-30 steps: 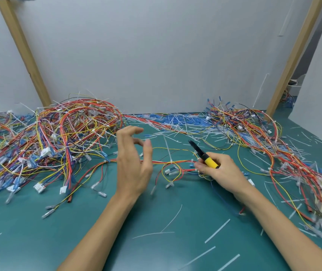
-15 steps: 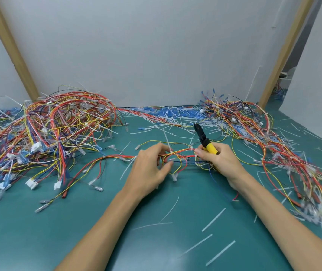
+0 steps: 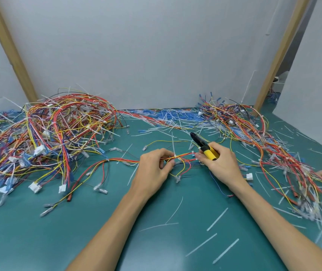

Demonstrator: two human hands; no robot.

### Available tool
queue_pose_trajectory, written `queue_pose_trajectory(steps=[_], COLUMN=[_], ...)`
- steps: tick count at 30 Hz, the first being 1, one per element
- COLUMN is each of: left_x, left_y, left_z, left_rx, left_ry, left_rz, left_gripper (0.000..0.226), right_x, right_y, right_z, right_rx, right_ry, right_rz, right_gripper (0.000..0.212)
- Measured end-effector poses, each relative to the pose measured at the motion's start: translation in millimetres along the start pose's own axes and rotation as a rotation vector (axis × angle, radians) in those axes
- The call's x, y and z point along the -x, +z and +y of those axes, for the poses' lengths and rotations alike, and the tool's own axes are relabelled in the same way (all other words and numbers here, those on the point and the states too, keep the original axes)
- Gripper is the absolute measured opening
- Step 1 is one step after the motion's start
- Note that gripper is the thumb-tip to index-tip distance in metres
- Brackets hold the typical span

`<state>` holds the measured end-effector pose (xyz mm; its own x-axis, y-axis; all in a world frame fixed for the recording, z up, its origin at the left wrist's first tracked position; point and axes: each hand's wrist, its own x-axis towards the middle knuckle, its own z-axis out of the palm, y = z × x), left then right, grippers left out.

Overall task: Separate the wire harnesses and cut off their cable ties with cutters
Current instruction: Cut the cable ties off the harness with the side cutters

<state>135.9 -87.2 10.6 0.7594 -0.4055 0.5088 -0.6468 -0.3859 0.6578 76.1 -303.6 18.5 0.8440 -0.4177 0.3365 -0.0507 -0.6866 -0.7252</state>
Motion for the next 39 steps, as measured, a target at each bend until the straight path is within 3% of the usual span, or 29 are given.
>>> queue_pose_trajectory(steps=[9,20,26,33,39], left_x=[-0.4,0.6,-0.4,1.3,1.1], left_y=[1.5,-2.5,-1.3,1.0,-0.2], left_z=[-1.5,2.5,0.4,-3.5,0.3], left_rx=[0.164,-0.042,-0.042,0.002,0.043], left_ry=[-0.049,0.085,0.098,-0.060,-0.045], left_rz=[0.002,0.021,0.000,-0.025,-0.035], left_gripper=[0.006,0.007,0.008,0.007,0.004], right_x=[1.8,0.7,1.6,3.6,8.7], right_y=[-2.0,1.9,1.4,-0.1,0.2], right_z=[2.5,3.6,1.1,0.5,-4.5], right_rx=[0.036,0.134,0.172,0.178,0.161], right_ry=[-0.025,-0.045,-0.046,-0.058,-0.093], right_rz=[-0.008,-0.011,-0.027,-0.020,0.036], right_gripper=[0.029,0.034,0.034,0.033,0.029])
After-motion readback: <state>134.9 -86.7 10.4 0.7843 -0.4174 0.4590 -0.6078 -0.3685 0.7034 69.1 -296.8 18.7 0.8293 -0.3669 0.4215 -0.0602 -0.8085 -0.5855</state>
